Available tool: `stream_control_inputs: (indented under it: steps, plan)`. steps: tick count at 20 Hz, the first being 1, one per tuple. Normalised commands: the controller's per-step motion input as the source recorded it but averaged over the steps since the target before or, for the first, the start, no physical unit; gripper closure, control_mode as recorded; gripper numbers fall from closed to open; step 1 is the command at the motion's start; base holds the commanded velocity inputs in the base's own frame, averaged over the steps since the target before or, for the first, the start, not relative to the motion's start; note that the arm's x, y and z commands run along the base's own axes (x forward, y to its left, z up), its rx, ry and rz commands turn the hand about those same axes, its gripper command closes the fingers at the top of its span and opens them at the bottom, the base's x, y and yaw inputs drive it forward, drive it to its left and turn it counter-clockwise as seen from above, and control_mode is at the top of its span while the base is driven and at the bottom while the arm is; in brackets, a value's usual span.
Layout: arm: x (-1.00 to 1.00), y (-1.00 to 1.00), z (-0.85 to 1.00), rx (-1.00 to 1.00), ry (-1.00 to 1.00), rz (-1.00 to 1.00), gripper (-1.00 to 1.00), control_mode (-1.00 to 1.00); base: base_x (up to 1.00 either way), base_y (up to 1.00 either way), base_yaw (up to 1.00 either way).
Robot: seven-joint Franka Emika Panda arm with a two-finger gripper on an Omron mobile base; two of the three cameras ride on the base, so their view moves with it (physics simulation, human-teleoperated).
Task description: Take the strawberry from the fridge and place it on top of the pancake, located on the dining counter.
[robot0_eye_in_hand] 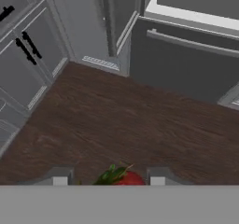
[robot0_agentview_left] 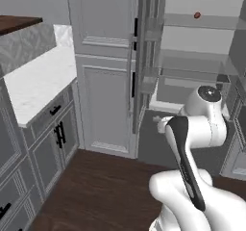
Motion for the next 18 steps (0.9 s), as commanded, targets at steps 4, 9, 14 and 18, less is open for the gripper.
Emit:
stream_control_inputs:
  steps: [4, 9, 14, 18]
  plan:
    - [0.0, 0.0, 0.0, 0.0, 0.0, 0.0, 1.0, 1.0, -0.83, 0.33, 0.74]
    - [0.0, 0.0, 0.0, 0.0, 0.0, 0.0, 1.0, 1.0, -0.71, 0.68, 0.67]
    - [0.0, 0.0, 0.0, 0.0, 0.0, 0.0, 1.0, 1.0, -0.52, 0.67, 0.66]
    - [0.0, 0.0, 0.0, 0.0, 0.0, 0.0, 1.0, 1.0, 0.05, 0.74, 0.8]
